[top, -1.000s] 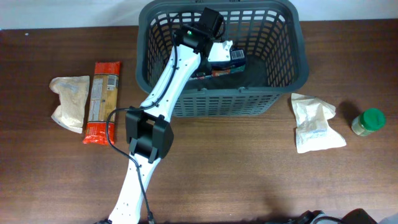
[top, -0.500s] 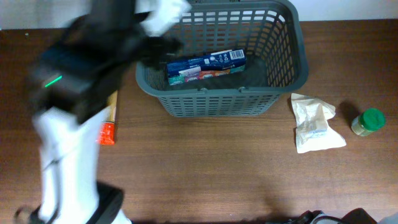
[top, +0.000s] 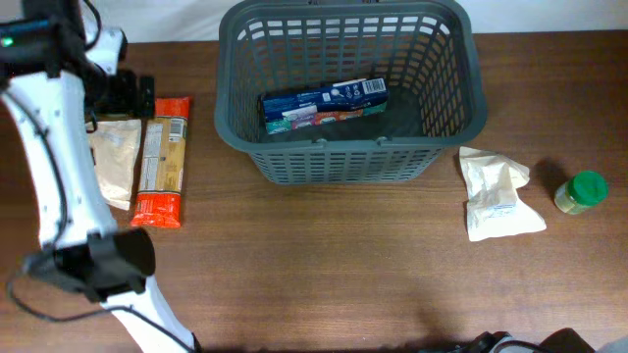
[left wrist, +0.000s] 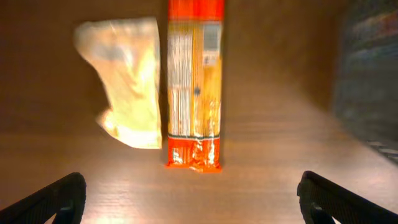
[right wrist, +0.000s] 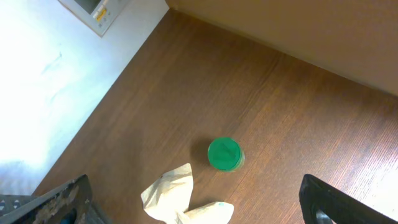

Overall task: Pack container
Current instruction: 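Grasp the orange-and-tan pasta packet with the left gripper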

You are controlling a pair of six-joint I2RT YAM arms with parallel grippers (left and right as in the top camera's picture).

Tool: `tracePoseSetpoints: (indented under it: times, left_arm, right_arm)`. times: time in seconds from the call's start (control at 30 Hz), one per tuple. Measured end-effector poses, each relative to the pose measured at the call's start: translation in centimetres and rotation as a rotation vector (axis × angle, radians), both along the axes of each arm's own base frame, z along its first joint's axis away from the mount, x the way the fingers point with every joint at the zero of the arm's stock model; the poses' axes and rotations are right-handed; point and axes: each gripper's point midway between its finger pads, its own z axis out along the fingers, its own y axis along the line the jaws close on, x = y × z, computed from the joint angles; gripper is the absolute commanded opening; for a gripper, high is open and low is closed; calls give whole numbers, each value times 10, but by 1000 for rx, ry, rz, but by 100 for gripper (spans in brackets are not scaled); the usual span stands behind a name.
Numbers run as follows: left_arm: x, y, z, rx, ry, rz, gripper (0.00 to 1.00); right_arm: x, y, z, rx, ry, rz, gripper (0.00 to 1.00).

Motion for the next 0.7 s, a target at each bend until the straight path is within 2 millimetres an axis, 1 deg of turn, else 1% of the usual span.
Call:
tracePoseSetpoints:
  times: [0.1, 0.17, 0.2, 0.23, 0.27, 0.33, 0.37, 0.57, 0.63, 0.7]
  left_arm:
    - [9, 9, -55, -23, 111, 12, 100]
    - [12, 11, -85, -34, 166, 8, 100]
    - [14, 12, -103, -40, 196, 1, 100]
    - [14, 12, -111, -42, 209, 1, 100]
    - [14, 11, -128, -50, 243, -3, 100]
    - [18, 12, -152, -56, 267, -5, 100]
    - [21, 13, -162, -56, 272, -6, 100]
    - [25, 14, -200, -67, 322, -11, 99]
    - [22, 13, -217, -75, 360, -21, 97]
    - [20, 13, -229, -82, 390, -27, 97]
  right_arm:
    - [0, 0, 0, 0, 0, 0, 99]
    - [0, 0, 0, 0, 0, -1, 99]
    - [0, 0, 0, 1, 0, -1, 99]
    - [0, 0, 0, 0, 0, -1, 99]
    - [0, 0, 0, 0, 0, 0, 99]
    - [0, 0, 0, 0, 0, 0, 99]
    - [0, 0, 0, 1, 0, 0, 99]
    - [0, 0, 0, 0, 0, 0, 99]
    - [0, 0, 0, 1, 0, -1, 99]
    - [0, 0, 0, 0, 0, 0, 99]
